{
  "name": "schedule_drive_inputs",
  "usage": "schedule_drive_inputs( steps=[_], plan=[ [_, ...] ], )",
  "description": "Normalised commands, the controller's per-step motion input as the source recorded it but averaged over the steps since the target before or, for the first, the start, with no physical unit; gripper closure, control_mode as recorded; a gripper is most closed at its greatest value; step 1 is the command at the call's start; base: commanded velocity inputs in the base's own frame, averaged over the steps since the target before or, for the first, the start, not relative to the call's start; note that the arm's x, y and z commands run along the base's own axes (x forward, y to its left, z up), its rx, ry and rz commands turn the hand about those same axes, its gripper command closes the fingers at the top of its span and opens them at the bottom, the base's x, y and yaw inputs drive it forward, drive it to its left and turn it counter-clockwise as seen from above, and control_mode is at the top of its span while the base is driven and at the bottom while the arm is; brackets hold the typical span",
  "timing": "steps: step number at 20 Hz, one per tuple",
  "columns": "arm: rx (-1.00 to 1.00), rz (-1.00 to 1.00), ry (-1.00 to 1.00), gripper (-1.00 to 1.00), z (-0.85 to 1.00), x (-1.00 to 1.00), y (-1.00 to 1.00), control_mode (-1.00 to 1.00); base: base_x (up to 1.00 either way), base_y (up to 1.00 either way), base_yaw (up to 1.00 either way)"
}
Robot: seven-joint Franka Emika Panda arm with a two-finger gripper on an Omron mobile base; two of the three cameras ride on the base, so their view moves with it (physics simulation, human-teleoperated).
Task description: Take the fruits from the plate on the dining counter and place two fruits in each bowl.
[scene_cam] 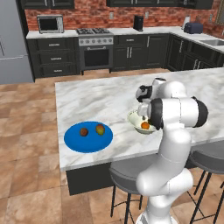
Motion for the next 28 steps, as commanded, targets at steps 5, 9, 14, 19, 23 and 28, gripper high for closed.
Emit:
schedule_drive_inputs(
  steps=[5, 9, 14, 19, 23, 28],
  plan=[
    [0.00, 0.00, -0.01, -1.00, 0.45, -0.40, 0.53, -1.00, 0.00, 0.00, 0.00],
    [0.00, 0.00, -0.01, -1.00, 0.47, -0.47, 0.86, -1.00, 0.00, 0.00, 0.00],
    [0.00, 0.00, 0.00, -1.00, 0.56, -0.33, 0.83, -1.00, 0.00, 0.00, 0.00],
    [0.00, 0.00, 0.00, -1.00, 0.47, -0.29, 0.84, -1.00, 0.00, 0.00, 0.00],
    [0.01, 0.00, 0.00, -1.00, 0.21, -0.10, 0.74, -1.00, 0.00, 0.00, 0.00],
    [0.00, 0.00, -0.01, -1.00, -0.34, 0.00, 0.72, -1.00, 0.00, 0.00, 0.00]
  ],
)
